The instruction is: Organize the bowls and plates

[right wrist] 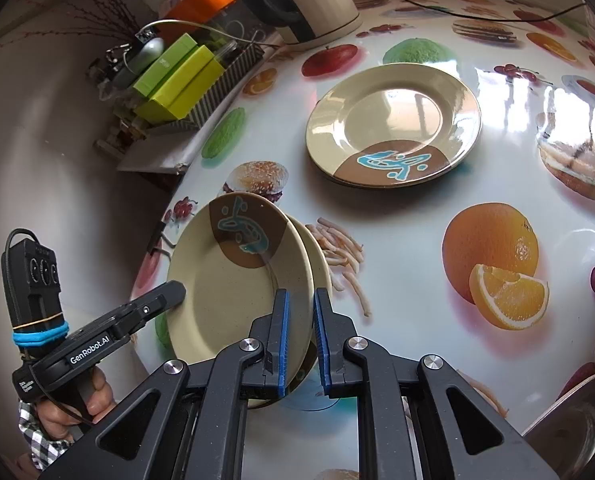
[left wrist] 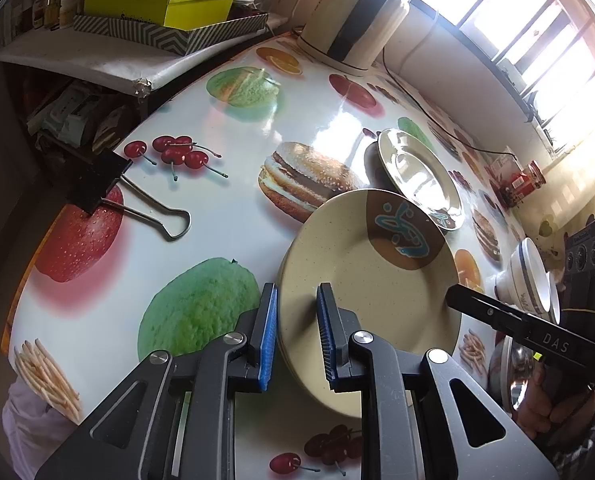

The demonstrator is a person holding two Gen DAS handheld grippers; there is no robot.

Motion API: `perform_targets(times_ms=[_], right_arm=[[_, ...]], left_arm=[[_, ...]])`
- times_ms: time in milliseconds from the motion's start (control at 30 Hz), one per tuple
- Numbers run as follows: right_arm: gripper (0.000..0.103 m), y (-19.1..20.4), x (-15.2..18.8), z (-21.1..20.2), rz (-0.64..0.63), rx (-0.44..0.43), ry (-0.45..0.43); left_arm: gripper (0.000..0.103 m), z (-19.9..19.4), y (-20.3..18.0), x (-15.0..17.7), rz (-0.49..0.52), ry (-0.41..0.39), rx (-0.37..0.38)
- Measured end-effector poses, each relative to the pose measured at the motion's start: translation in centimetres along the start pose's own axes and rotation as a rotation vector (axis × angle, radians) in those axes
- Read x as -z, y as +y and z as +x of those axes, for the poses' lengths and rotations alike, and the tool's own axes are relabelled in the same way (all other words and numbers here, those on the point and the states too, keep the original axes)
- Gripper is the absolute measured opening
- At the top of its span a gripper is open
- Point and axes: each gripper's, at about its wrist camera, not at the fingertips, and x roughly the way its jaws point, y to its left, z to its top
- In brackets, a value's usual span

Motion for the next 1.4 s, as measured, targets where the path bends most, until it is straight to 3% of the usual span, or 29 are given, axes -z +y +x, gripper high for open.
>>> perform_targets(times_ms=[500,1067,1400], right_arm=[[0.015,0.43,0.37,0.13,-0.035,0.039,-0.009],[0.015,0.75,0.24,0.15,-0.047,0.055,-0.014],[0.020,0.60,0.13,0.20,-0.049,0.059,-0.021]], left_arm=[[0.020,0.16,-0.48,0.19,0.023,0.003,-0.043],[0.020,0.21,-0.43,0.26,0.021,0.002,-0.042],[0.021,0.25,-0.50,0.26,0.028,0.004,-0.052]])
